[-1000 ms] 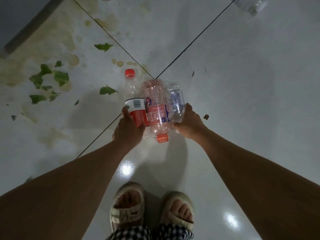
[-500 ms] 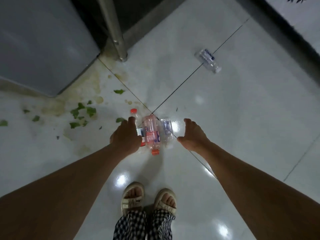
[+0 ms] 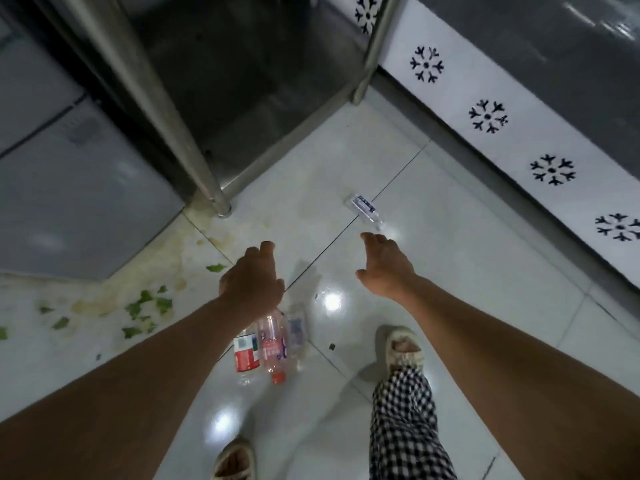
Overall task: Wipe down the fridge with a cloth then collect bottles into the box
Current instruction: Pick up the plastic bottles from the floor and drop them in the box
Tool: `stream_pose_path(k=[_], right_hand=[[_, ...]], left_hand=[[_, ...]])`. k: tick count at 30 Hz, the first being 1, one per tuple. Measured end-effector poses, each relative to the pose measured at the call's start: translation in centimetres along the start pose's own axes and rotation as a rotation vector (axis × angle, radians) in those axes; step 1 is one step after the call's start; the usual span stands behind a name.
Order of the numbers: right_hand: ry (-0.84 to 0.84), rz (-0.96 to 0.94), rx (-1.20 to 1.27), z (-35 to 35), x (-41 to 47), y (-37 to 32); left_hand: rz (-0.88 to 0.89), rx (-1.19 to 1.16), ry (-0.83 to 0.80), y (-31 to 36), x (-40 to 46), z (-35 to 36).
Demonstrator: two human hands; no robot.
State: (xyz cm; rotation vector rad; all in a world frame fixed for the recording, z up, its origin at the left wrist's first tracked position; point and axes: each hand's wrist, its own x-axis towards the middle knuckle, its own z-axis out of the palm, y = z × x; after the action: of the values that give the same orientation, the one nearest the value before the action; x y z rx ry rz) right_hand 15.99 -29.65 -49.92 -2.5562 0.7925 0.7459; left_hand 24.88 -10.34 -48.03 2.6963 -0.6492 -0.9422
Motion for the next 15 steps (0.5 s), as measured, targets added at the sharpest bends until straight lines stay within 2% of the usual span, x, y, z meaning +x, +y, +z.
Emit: stream_pose_path(k=[6, 11, 15], right_hand=[[-0.055, -0.049, -0.085, -3.0, 8.7, 8.1], [-0.139, -0.057, -0.102, -3.1, 15.5, 14.5], [-0.17, -0.091, -0.135, -1.6, 19.9, 17.9]], left_hand=[[-0.067, 0.04, -0.018, 7.1, 6.7, 2.6], [-0.225, -0.026, -0.034, 12.1, 12.2, 6.1], [-0.268, -0.057, -0.047, 14.8, 15.7, 9.7]])
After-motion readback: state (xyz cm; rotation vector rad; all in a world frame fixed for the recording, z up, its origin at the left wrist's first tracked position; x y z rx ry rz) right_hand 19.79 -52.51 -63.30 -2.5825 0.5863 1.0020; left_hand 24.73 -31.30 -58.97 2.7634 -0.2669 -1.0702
